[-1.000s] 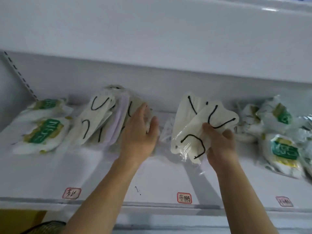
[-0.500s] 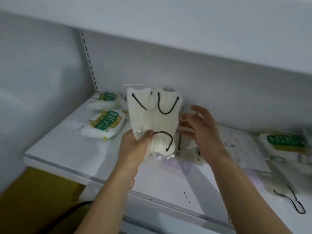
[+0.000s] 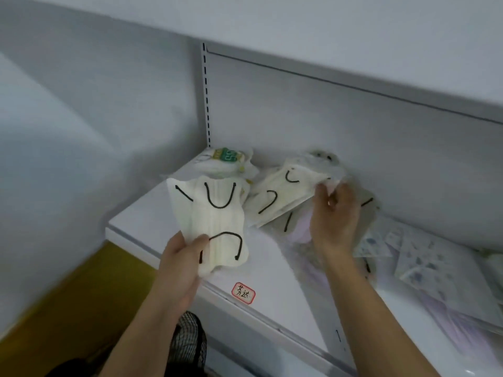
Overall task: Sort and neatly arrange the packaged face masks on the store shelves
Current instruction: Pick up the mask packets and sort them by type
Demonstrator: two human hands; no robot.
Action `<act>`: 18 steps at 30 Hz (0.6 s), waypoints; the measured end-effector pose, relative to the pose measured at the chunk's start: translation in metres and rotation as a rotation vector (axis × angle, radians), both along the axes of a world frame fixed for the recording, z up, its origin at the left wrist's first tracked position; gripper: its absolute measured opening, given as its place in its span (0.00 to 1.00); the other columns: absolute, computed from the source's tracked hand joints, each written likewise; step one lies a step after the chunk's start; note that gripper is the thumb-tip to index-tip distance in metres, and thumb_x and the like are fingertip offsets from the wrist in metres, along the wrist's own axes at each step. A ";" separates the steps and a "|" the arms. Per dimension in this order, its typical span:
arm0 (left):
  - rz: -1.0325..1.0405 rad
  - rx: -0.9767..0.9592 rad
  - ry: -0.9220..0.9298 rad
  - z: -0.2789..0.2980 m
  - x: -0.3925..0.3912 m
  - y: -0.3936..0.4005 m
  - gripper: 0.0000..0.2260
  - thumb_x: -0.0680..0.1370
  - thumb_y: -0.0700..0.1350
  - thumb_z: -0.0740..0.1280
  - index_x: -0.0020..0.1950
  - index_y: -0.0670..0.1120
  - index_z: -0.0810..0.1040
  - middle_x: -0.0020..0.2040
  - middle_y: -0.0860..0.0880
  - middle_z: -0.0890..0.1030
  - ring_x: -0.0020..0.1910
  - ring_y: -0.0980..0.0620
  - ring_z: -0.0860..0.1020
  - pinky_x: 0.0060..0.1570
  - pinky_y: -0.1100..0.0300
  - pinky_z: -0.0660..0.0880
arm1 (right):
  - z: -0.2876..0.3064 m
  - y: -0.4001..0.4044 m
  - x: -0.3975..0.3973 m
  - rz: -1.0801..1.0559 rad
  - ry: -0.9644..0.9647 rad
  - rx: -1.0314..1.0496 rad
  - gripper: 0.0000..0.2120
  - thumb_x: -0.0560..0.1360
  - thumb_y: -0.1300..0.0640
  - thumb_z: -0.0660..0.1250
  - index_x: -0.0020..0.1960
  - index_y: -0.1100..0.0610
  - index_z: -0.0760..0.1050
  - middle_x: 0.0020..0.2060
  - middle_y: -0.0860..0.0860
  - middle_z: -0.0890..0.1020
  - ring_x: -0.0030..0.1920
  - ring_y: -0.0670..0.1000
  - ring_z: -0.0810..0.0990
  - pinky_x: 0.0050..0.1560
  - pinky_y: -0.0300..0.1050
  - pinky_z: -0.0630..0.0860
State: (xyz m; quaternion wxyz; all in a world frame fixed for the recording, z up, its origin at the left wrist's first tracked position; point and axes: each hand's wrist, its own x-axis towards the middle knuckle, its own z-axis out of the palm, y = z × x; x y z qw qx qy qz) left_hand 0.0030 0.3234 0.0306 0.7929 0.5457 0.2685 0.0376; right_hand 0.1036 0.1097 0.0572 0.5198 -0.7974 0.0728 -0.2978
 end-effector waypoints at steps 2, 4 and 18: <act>-0.067 -0.096 0.013 0.000 0.003 -0.006 0.13 0.83 0.38 0.65 0.66 0.46 0.79 0.56 0.44 0.86 0.56 0.40 0.84 0.54 0.41 0.82 | -0.002 0.011 -0.024 0.164 -0.026 0.064 0.15 0.82 0.63 0.65 0.38 0.51 0.74 0.34 0.43 0.78 0.34 0.35 0.76 0.36 0.29 0.67; -0.137 -0.237 0.016 0.001 0.007 -0.014 0.12 0.83 0.43 0.64 0.67 0.46 0.79 0.58 0.43 0.86 0.57 0.39 0.84 0.54 0.37 0.81 | -0.015 0.015 -0.038 0.413 -0.039 -0.122 0.14 0.75 0.69 0.63 0.46 0.52 0.82 0.46 0.40 0.84 0.53 0.34 0.80 0.53 0.29 0.72; -0.143 -0.281 -0.126 -0.013 0.029 -0.025 0.26 0.72 0.38 0.72 0.71 0.46 0.77 0.63 0.45 0.84 0.63 0.43 0.82 0.59 0.46 0.80 | 0.007 -0.020 0.080 0.509 0.364 -1.344 0.35 0.76 0.62 0.70 0.78 0.44 0.64 0.78 0.48 0.64 0.79 0.56 0.58 0.76 0.68 0.51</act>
